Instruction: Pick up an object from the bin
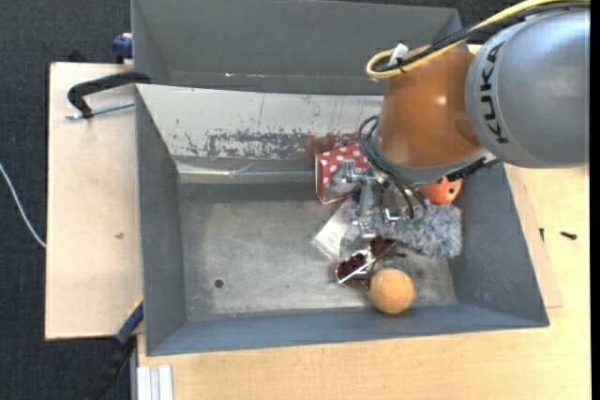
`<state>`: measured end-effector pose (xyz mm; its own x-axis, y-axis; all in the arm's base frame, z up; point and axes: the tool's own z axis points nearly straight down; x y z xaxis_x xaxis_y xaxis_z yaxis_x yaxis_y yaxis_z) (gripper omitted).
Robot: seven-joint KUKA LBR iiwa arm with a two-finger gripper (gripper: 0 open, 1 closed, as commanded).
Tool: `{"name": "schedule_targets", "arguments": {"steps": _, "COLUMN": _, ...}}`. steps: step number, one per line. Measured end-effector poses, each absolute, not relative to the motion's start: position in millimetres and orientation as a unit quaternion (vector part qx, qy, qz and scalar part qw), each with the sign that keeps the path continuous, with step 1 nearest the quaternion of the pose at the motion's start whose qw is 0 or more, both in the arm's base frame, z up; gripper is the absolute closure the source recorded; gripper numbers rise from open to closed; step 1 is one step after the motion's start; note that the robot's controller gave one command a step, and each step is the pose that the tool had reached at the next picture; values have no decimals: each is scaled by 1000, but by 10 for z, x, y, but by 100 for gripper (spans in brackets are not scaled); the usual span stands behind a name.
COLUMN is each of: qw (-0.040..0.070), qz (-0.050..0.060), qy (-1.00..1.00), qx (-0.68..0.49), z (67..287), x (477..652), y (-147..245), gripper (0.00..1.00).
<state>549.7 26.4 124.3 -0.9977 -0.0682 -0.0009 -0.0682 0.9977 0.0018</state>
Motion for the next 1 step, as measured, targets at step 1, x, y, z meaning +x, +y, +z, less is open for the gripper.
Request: {"name": "schedule_targets", "arguments": {"steps": 1, "qw": 3, "qz": -1, "qy": 917, "qx": -399, "z": 741, "x": 5157, "y": 379, "gripper": 100}}
